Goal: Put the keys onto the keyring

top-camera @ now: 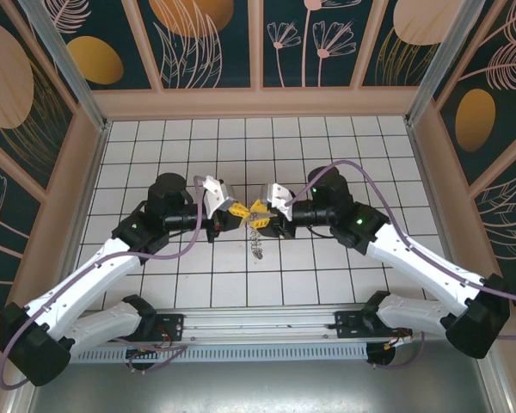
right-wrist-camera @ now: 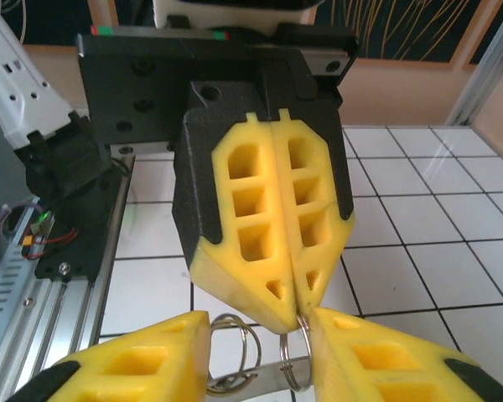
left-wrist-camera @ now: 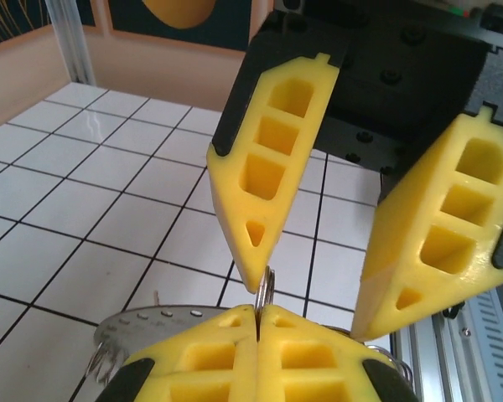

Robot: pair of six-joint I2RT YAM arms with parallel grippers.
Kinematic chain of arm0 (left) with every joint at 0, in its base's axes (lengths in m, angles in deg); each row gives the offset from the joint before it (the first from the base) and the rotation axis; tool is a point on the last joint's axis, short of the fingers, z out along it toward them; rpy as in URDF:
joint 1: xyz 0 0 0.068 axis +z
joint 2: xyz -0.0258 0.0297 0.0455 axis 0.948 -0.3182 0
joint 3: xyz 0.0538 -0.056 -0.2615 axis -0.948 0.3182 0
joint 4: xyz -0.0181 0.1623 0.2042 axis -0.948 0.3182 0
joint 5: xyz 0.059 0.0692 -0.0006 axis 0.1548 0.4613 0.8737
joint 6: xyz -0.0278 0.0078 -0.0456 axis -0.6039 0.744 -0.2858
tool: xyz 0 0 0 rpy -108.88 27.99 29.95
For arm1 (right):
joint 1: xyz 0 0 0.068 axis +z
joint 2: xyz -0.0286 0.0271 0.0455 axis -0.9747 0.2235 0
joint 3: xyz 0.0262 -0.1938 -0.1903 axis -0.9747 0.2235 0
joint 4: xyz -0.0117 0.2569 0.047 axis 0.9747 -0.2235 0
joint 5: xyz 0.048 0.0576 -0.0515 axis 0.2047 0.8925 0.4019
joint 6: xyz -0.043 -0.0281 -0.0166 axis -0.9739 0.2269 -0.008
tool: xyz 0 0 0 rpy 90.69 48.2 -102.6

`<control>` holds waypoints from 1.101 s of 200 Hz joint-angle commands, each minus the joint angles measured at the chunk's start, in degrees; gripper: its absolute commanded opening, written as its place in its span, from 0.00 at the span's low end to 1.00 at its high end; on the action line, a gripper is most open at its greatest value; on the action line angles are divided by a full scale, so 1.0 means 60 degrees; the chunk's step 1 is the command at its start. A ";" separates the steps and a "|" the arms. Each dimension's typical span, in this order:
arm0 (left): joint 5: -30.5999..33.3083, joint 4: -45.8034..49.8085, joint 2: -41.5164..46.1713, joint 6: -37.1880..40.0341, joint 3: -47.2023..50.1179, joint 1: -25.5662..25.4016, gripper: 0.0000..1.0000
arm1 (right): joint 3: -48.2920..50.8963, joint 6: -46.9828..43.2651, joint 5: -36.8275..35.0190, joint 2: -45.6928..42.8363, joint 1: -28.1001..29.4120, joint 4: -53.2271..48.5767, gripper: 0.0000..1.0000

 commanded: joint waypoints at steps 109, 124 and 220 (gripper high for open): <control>-0.1455 -0.2646 0.0693 -0.1407 0.0758 0.0014 0.00 | 0.2236 0.3057 0.1680 -0.1915 -0.1623 0.3746 0.35; -0.1527 -0.2814 0.0716 -0.1537 0.0782 0.0022 0.00 | 0.2345 0.3090 0.1912 -0.1876 -0.1620 0.3807 0.34; -0.1624 -0.3292 0.0679 -0.1852 0.0941 0.0022 0.00 | 0.2611 0.3636 0.2611 -0.1195 -0.1254 0.5182 0.31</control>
